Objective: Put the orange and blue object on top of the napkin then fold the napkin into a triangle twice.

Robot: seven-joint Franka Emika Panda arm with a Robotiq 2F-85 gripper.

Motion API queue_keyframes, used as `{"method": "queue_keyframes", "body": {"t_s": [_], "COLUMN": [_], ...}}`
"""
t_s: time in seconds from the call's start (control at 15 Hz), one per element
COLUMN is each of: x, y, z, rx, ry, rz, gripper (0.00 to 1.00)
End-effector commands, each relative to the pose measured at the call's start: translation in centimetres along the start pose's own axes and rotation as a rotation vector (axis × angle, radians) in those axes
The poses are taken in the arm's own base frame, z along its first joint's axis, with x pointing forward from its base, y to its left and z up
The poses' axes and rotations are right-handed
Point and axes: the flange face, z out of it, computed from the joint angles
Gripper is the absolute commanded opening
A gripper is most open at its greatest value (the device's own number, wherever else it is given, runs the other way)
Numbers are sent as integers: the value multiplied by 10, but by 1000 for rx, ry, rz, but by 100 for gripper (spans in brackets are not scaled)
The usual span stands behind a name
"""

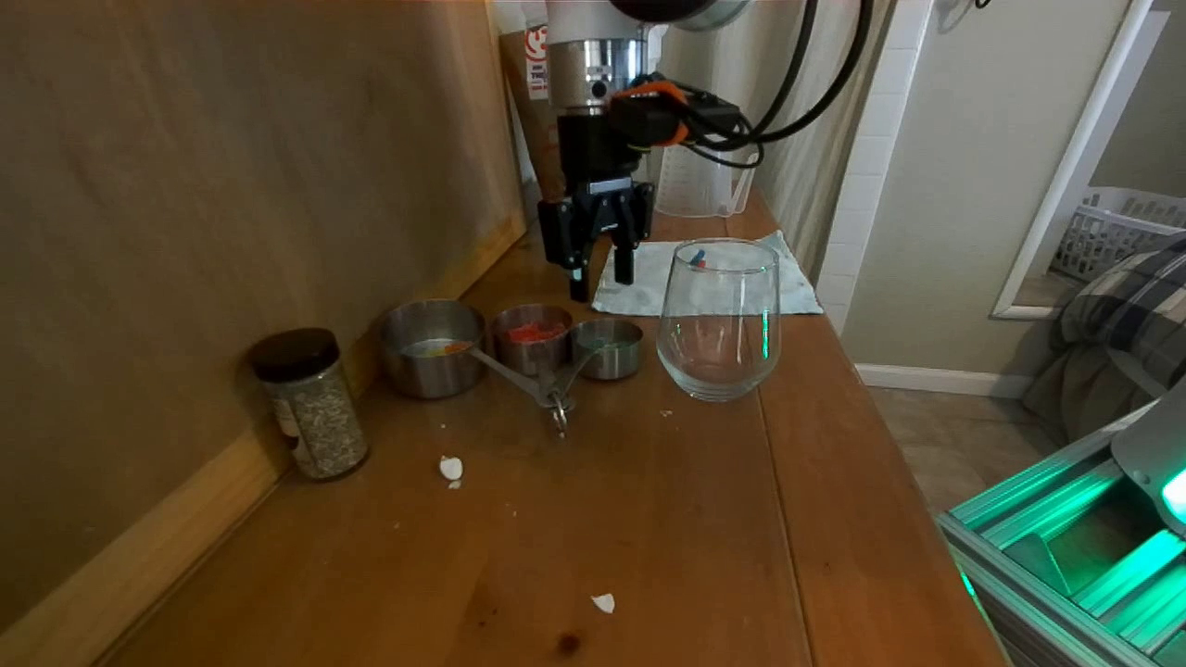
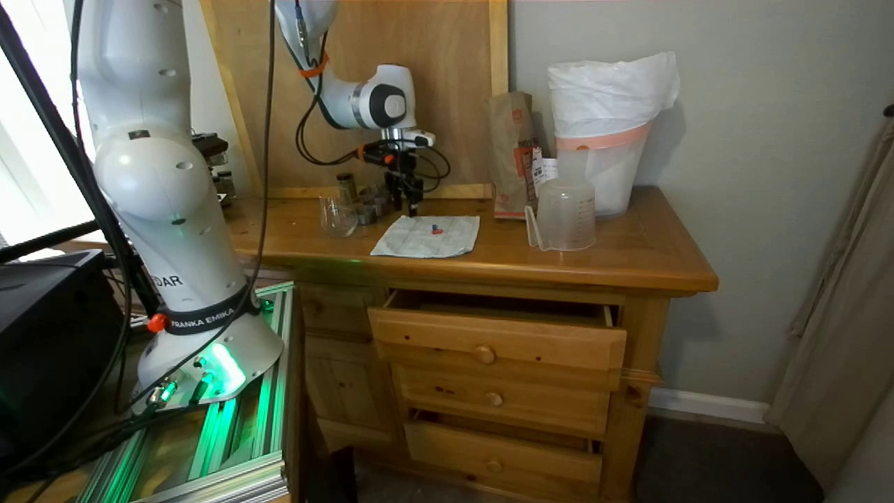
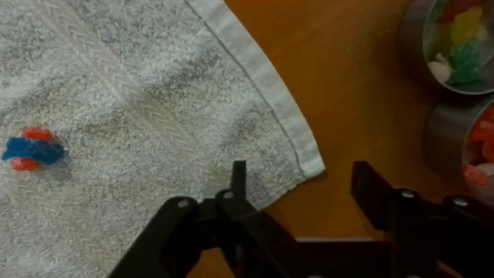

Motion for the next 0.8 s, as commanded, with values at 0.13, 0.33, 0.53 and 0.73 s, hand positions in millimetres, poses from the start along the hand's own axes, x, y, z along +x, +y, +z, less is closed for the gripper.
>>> {"method": "queue_keyframes", "body": {"t_s": [0.13,0.33,0.53,0.73], "x": [7,6,6,4], "y": [-3,-4,-3,-2], "z": [4,5,6,7], "rx": [-26,-31,-40,-49], "ry": [-1,-5,-10,-22], "rz": [9,10,17,25], "gripper": [97,88,83,79]}}
